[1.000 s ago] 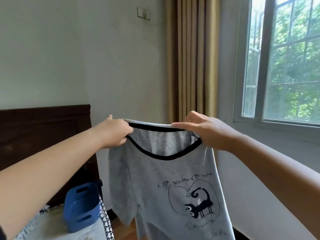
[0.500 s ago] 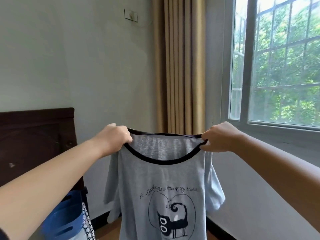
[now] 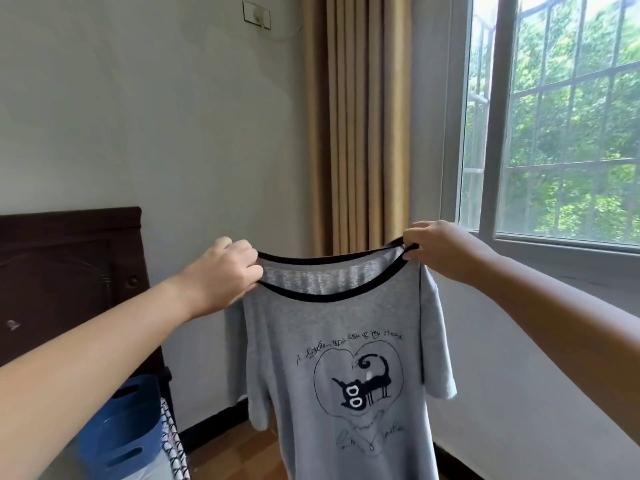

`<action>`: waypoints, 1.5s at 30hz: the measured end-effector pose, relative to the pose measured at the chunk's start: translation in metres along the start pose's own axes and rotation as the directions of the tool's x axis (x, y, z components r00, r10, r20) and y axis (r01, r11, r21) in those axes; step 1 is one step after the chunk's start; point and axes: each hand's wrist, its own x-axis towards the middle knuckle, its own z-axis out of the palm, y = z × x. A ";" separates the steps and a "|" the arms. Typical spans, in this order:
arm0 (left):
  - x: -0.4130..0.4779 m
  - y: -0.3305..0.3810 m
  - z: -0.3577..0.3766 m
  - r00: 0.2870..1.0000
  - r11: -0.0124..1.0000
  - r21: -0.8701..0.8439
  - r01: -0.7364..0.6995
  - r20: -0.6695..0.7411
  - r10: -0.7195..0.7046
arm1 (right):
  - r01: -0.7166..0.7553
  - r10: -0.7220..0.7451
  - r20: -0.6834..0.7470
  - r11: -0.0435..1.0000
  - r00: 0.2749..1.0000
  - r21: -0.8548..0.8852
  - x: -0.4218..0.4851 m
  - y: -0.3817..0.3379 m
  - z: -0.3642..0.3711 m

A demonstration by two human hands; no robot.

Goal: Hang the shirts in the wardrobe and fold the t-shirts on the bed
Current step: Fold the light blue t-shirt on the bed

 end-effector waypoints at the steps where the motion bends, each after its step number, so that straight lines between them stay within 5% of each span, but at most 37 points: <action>1: -0.001 0.000 0.001 0.999 1.000 -0.001 0.028 -0.014 -0.028 | 0.035 -0.034 -0.032 0.999 0.999 0.027 -0.001 0.001 0.002; 4: -0.002 -0.001 0.001 0.990 0.991 0.009 0.136 0.037 -0.136 | 0.104 -0.096 -0.114 0.992 0.989 0.067 -0.002 0.003 0.005; 9: -0.003 0.000 0.004 0.929 0.900 -0.231 0.369 0.105 -0.354 | 0.121 -0.123 -0.130 0.992 0.984 -0.026 -0.004 0.004 0.010; 13: 0.000 0.002 0.010 0.802 0.659 -0.477 0.581 0.199 -0.562 | 0.061 -0.062 -0.031 0.997 0.998 -0.048 -0.003 0.007 0.006; 18: 0.000 -0.001 0.015 0.769 0.423 -0.686 0.592 0.323 -0.553 | 0.124 -0.099 0.124 0.968 0.987 -0.217 -0.005 0.006 -0.001; 23: 0.000 0.000 0.014 0.834 0.470 -0.699 0.539 0.366 -0.412 | 0.422 -0.395 0.166 0.756 0.904 -0.500 -0.011 0.000 0.004; 27: 0.002 0.007 0.010 0.876 0.496 -0.732 0.467 0.305 -0.375 | 0.456 -0.395 0.228 0.755 0.890 -0.471 -0.011 -0.005 0.011; 34: -0.001 0.008 0.006 0.902 0.495 -0.764 0.414 0.274 -0.333 | 0.345 -0.191 0.339 0.803 0.921 -0.486 -0.011 -0.014 0.007; 40: -0.003 0.010 -0.001 0.827 0.586 -0.591 0.555 0.471 -0.308 | 0.326 -0.107 0.437 0.825 0.893 -0.462 -0.011 -0.009 0.007; 45: -0.007 0.009 -0.001 0.780 0.428 -0.653 0.624 0.547 -0.304 | 0.072 0.015 0.343 0.968 0.939 -0.239 -0.009 -0.001 0.007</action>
